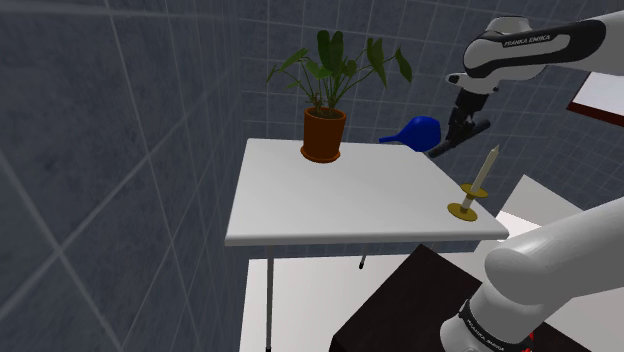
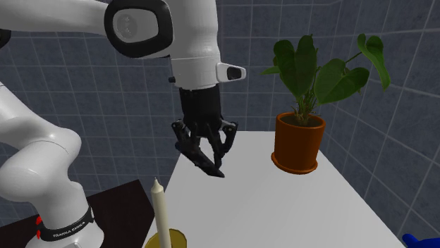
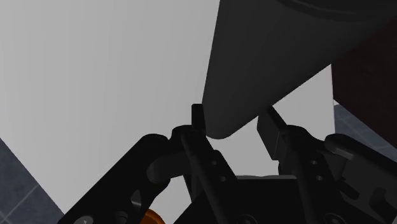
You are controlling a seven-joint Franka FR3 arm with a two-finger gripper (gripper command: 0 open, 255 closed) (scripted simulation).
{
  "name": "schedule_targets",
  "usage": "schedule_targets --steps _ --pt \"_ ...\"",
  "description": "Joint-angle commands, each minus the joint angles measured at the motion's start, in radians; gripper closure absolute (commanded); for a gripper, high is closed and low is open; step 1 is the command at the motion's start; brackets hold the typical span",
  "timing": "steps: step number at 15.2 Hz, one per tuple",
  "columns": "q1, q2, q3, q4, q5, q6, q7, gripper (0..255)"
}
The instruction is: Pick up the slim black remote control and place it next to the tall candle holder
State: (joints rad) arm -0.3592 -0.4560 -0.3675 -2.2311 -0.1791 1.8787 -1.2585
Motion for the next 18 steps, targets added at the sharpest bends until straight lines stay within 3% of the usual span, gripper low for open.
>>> schedule_targets --steps 1,18 --pt "-0.002 -0.002 -0.002 -0.029 -0.003 0.025 0.002 255" --pt "-0.007 0.05 -0.037 -0.217 -0.016 0.265 0.003 255"
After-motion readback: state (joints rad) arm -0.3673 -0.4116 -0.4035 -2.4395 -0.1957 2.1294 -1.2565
